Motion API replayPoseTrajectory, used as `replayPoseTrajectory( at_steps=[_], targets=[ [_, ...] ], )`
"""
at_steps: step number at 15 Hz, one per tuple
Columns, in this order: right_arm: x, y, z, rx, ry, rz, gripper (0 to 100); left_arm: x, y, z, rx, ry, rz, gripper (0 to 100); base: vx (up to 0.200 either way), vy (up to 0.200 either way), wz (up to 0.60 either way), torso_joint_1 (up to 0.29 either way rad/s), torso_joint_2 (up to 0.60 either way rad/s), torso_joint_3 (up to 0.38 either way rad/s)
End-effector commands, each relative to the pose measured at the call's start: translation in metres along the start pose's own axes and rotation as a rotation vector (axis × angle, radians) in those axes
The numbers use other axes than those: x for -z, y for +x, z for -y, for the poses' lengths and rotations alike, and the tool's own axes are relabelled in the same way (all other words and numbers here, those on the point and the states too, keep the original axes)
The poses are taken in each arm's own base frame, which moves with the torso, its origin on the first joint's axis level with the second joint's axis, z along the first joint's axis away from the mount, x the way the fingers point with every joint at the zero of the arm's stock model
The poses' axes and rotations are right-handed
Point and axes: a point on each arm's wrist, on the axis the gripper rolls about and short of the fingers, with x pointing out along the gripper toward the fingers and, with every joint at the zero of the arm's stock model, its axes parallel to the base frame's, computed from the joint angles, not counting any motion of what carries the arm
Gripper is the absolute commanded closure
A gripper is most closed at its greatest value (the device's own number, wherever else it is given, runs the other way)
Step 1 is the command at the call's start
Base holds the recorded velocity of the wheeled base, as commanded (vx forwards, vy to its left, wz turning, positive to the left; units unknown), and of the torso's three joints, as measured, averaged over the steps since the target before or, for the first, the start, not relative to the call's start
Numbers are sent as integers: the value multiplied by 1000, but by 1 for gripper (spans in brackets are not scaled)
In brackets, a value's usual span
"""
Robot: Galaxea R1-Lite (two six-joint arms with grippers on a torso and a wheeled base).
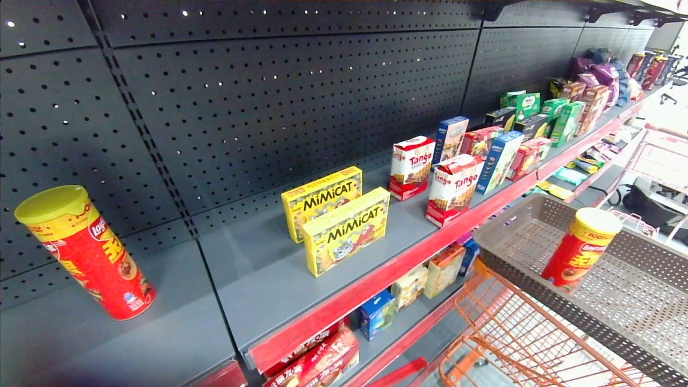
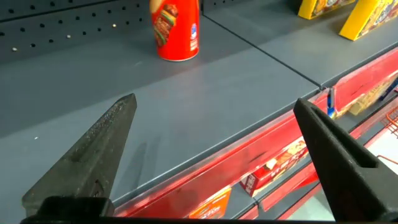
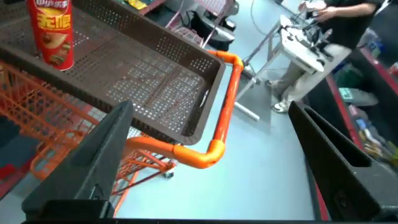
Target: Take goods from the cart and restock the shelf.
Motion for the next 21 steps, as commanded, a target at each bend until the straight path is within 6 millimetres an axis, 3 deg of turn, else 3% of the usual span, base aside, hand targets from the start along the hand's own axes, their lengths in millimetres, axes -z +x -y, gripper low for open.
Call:
replayPoseTrajectory(
  at_steps=[1, 3, 4, 5, 9, 12, 15, 17, 19, 21],
  targets=[
    [-5, 16, -4, -26, 28, -77, 0, 0, 0, 0, -1, 0, -1, 0, 0, 0, 0, 0, 0, 0],
    [-27, 49, -8, 0, 154, -124, 0, 0, 0, 0, -1, 0, -2, 0, 0, 0, 0, 0, 0, 0],
    [-40, 76, -13, 12, 250, -146, 0, 0, 0, 0, -1, 0, -2, 0, 0, 0, 0, 0, 0, 0],
    [-43, 91, -17, -6, 299, -167, 0, 0, 0, 0, -1, 0, -2, 0, 0, 0, 0, 0, 0, 0],
    [-46, 97, -29, -294, 342, -146, 0, 0, 0, 0, -1, 0, -2, 0, 0, 0, 0, 0, 0, 0],
    [-46, 110, -47, -428, 457, -245, 0, 0, 0, 0, -1, 0, -1, 0, 0, 0, 0, 0, 0, 0],
    [-44, 121, -65, -518, 415, -237, 0, 0, 0, 0, -1, 0, -2, 0, 0, 0, 0, 0, 0, 0],
    [-50, 168, -93, -420, 314, -269, 0, 0, 0, 0, -1, 0, -2, 0, 0, 0, 0, 0, 0, 0],
    [-60, 227, -105, -300, 262, -286, 0, 0, 0, 0, -1, 0, -2, 0, 0, 0, 0, 0, 0, 0],
    [-59, 265, -113, -268, 192, -329, 0, 0, 0, 0, -1, 0, -2, 0, 0, 0, 0, 0, 0, 0]
  ],
)
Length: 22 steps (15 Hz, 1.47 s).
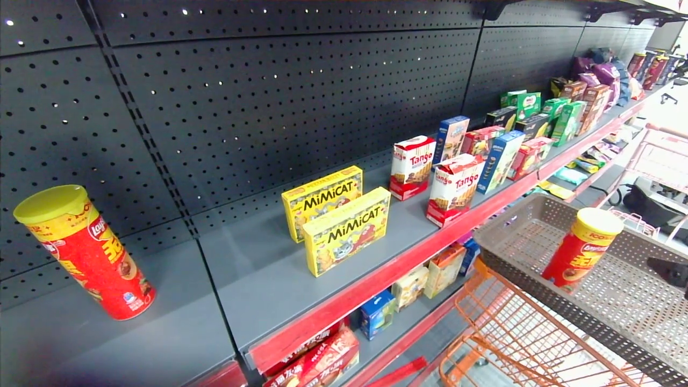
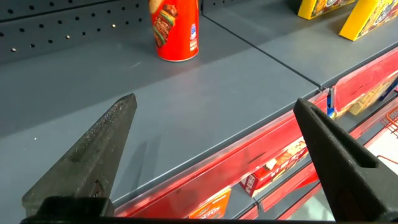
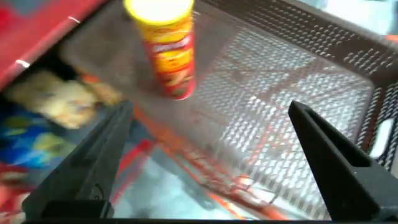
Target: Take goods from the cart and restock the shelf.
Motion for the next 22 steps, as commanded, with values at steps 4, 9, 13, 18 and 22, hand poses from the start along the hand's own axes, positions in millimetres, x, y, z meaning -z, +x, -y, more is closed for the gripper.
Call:
replayPoseTrajectory(
  at_steps=[4, 9, 13, 18, 22],
  targets=[
    [16, 114, 10, 40, -121, -293, 0, 0, 0, 0, -1, 0, -1, 0, 0, 0, 0, 0, 0, 0],
    [18, 139, 10, -52, -101, -321, 0, 0, 0, 0, -1, 0, -1, 0, 0, 0, 0, 0, 0, 0],
    [14, 156, 4, -67, -104, -256, 0, 0, 0, 0, -1, 0, -1, 0, 0, 0, 0, 0, 0, 0],
    [15, 159, 1, -186, -175, -253, 0, 0, 0, 0, -1, 0, -1, 0, 0, 0, 0, 0, 0, 0],
    [15, 165, -1, -200, -176, -246, 0, 0, 0, 0, -1, 0, -1, 0, 0, 0, 0, 0, 0, 0]
  ],
)
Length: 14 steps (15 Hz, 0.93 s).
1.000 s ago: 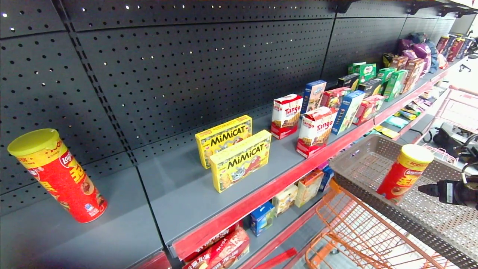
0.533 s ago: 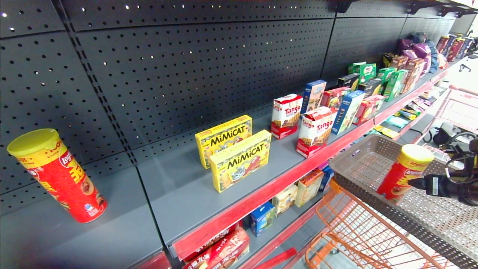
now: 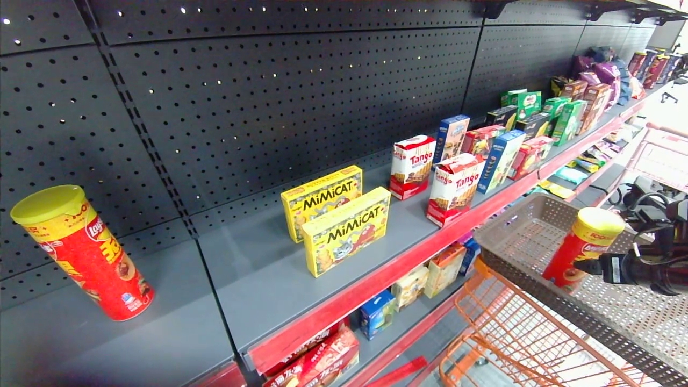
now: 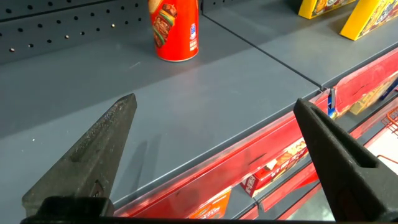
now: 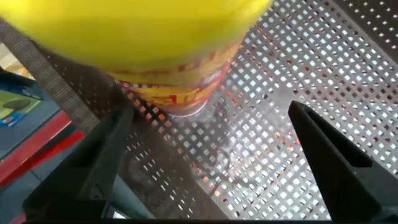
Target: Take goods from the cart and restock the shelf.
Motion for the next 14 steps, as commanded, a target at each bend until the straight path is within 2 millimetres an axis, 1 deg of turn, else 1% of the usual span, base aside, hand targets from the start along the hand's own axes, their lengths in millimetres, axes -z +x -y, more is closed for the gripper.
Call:
replayPoseTrajectory(
  at_steps=[1, 2, 3, 5, 7, 9, 11, 12, 13, 14],
  targets=[
    [-1, 8, -1, -7, -2, -6, 0, 0, 0, 0, 0, 0, -1, 0, 0, 0, 0, 0, 0, 0],
    [-1, 8, -1, -7, -2, -6, 0, 0, 0, 0, 0, 0, -1, 0, 0, 0, 0, 0, 0, 0],
    [-5, 14, -5, -51, -12, 9, 0, 0, 0, 0, 0, 0, -1, 0, 0, 0, 0, 0, 0, 0],
    [-6, 24, -7, -74, -37, 42, 0, 0, 0, 0, 0, 0, -1, 0, 0, 0, 0, 0, 0, 0],
    [-13, 36, -11, -84, -57, 95, 0, 0, 0, 0, 0, 0, -1, 0, 0, 0, 0, 0, 0, 0],
    [-23, 58, -16, -112, -75, 126, 0, 0, 0, 0, 0, 0, 0, 0, 0, 0, 0, 0, 0, 0],
    [-28, 79, -25, -153, -108, 140, 0, 0, 0, 0, 0, 0, -1, 0, 0, 0, 0, 0, 0, 0],
    [-31, 92, -30, -208, -120, 163, 0, 0, 0, 0, 0, 0, -1, 0, 0, 0, 0, 0, 0, 0],
    [-30, 99, -34, -255, -128, 161, 100, 0, 0, 0, 0, 0, -1, 0, 0, 0, 0, 0, 0, 0],
    [-31, 100, -35, -258, -152, 172, 100, 0, 0, 0, 0, 0, -1, 0, 0, 0, 0, 0, 0, 0]
  ],
)
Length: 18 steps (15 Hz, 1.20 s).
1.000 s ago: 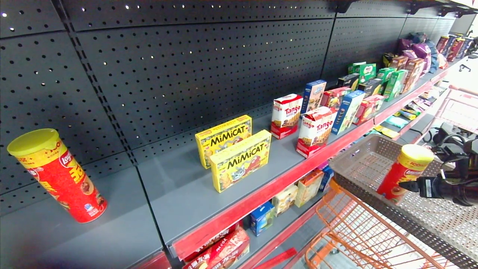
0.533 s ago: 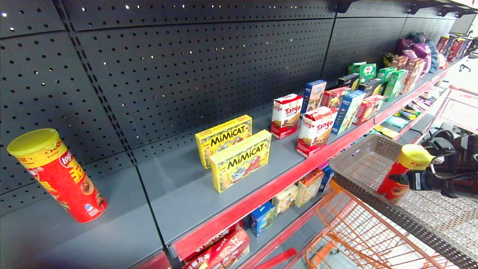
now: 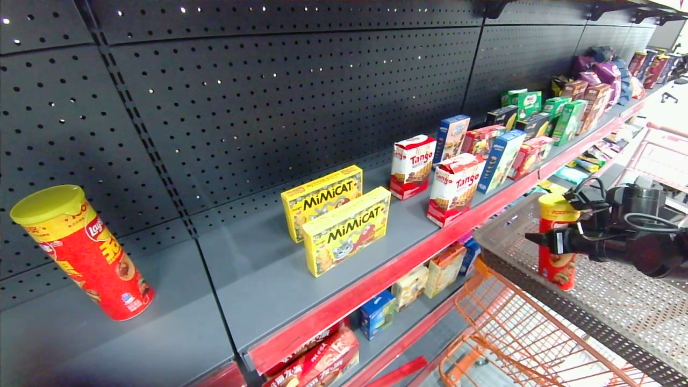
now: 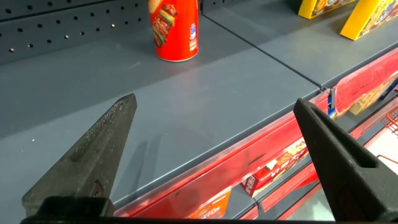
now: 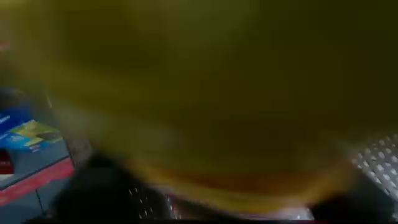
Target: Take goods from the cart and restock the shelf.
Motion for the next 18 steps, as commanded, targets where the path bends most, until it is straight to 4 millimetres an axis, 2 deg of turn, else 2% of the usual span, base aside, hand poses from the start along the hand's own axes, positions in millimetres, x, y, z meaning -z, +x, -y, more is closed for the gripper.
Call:
replayPoseTrajectory(
  at_steps=[1, 3, 5, 7, 8, 10, 11, 12, 13, 15, 16, 18],
  targets=[
    [6, 11, 0, -3, -30, -10, 100, 0, 0, 0, -1, 0, -1, 0, 0, 0, 0, 0, 0, 0],
    [3, -8, 2, 19, -31, 9, 100, 0, 0, 0, -1, 0, -1, 0, 0, 0, 0, 0, 0, 0],
    [-5, -55, 14, 94, -26, 68, 100, 0, 0, 0, -1, 0, 0, 0, 0, 0, 0, 0, 0, 0],
    [-22, -120, 13, 166, -41, 153, 100, 0, 0, 0, -1, 0, -1, 0, 0, 0, 0, 0, 0, 0],
    [-31, -167, 2, 205, -54, 230, 100, 0, 0, 0, -1, 0, 0, 0, 0, 0, 0, 0, 0, 0],
    [-36, -237, -28, 266, -96, 362, 100, 0, 0, 0, -1, 0, -1, 0, 0, 0, 0, 0, 0, 0],
    [-37, -258, -38, 293, -105, 398, 100, 0, 0, 0, -1, 0, 0, 0, 0, 0, 0, 0, 0, 0],
    [-32, -297, -64, 315, -113, 442, 100, 0, 0, 0, -1, 0, -1, 0, 0, 0, 0, 0, 0, 0],
    [-26, -323, -77, 343, -115, 450, 100, 0, 0, 0, -1, 0, -1, 0, 0, 0, 0, 0, 0, 0],
    [-19, -352, -87, 452, -161, 416, 100, 0, 0, 0, -1, 0, -1, 0, 0, 0, 0, 0, 0, 0],
    [-7, -364, -90, 513, -197, 317, 100, 0, 0, 0, -1, 0, -1, 0, 0, 0, 0, 0, 0, 0],
    [7, -376, -95, 552, -161, 254, 100, 0, 0, 0, -1, 0, 0, 0, 0, 0, 0, 0, 0, 0]
  ],
)
